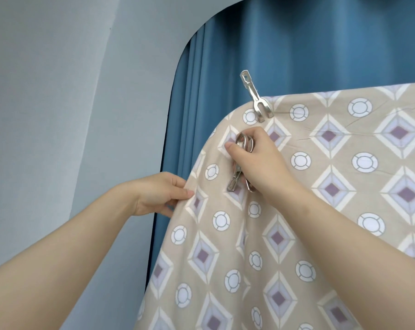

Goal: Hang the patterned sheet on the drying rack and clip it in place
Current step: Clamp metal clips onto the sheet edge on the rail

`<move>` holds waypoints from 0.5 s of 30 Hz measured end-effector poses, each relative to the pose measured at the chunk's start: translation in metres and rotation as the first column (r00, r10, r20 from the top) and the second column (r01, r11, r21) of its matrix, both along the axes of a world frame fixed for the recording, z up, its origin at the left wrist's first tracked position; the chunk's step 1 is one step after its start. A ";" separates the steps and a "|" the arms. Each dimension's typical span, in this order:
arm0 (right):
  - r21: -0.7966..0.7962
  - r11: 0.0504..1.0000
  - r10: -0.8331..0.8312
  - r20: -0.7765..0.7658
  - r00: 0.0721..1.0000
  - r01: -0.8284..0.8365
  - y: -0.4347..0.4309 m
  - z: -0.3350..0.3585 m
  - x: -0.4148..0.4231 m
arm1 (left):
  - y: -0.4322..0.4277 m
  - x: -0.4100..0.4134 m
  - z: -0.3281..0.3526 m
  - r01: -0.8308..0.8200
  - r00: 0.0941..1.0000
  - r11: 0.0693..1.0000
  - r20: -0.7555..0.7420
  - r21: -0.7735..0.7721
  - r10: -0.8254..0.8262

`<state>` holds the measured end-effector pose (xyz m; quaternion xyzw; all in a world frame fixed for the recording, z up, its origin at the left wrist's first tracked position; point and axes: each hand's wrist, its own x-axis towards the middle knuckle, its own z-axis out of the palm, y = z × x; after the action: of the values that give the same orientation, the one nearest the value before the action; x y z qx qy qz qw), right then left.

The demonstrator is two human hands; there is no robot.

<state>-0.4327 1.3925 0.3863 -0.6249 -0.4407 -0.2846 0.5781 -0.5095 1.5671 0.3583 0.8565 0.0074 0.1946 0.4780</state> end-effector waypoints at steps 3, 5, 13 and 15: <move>-0.019 1.000 0.005 0.007 1.000 -0.005 0.003 0.001 -0.003 | 0.003 0.000 0.006 -0.216 0.940 0.970 0.246 -0.113 0.237; -0.021 1.000 0.015 0.013 1.000 -0.015 0.005 0.002 -0.005 | 0.003 -0.002 0.009 -0.279 0.914 0.955 0.277 -0.102 0.297; 0.010 1.000 0.017 0.061 0.998 -0.018 0.013 0.004 -0.012 | -0.003 -0.009 0.011 -0.377 0.900 0.926 0.244 0.023 0.361; 0.038 0.999 0.007 0.060 0.998 -0.010 0.013 0.007 -0.015 | -0.008 -0.007 0.016 -0.401 0.842 0.916 0.384 -0.027 0.380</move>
<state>-0.4480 1.4059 0.3937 -0.6029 -0.4549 -0.3094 0.5778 -0.5163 1.5594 0.3743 0.7954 0.0831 0.4503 0.3970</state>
